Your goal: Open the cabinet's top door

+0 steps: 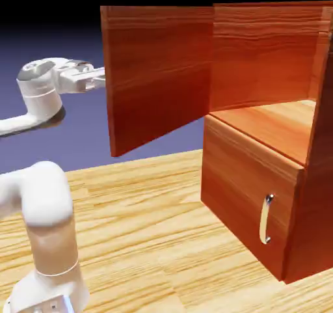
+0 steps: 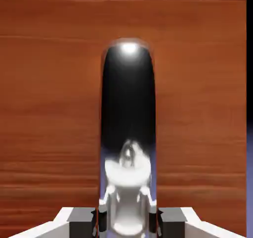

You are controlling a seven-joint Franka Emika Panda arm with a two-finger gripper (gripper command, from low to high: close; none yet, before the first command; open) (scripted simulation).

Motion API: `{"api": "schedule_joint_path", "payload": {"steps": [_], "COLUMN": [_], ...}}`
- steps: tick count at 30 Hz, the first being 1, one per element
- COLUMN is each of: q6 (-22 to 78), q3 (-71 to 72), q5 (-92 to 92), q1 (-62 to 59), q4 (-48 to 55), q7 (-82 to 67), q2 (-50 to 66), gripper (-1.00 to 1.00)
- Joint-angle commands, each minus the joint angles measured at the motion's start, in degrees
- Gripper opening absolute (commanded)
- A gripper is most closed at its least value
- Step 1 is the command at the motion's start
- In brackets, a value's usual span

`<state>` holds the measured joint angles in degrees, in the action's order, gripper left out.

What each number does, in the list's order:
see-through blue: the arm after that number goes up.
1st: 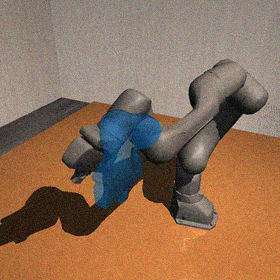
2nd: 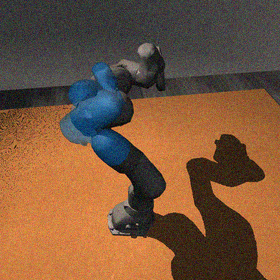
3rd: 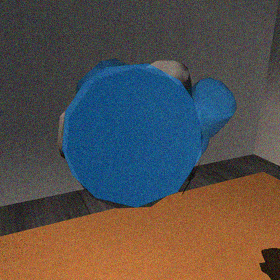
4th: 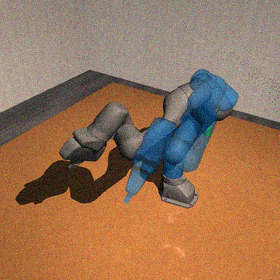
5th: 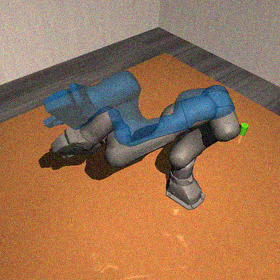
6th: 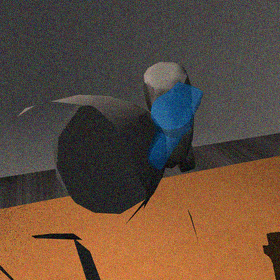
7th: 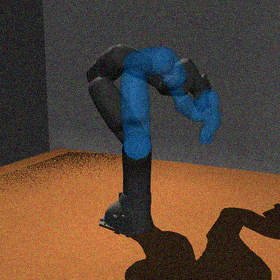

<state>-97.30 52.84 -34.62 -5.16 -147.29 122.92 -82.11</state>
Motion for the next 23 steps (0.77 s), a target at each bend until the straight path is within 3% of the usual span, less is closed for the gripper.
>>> {"api": "schedule_joint_path", "payload": {"steps": [1,23], "q6": [2.22,38.88], "q3": [1.5,18.59], "q5": [1.04,10.35], "q1": [-1.37,-35.86], "q4": [2.07,47.74], "q7": [-0.11,-7.0], "q2": [0.42,2.66], "gripper": [-1.0,-1.0]}}
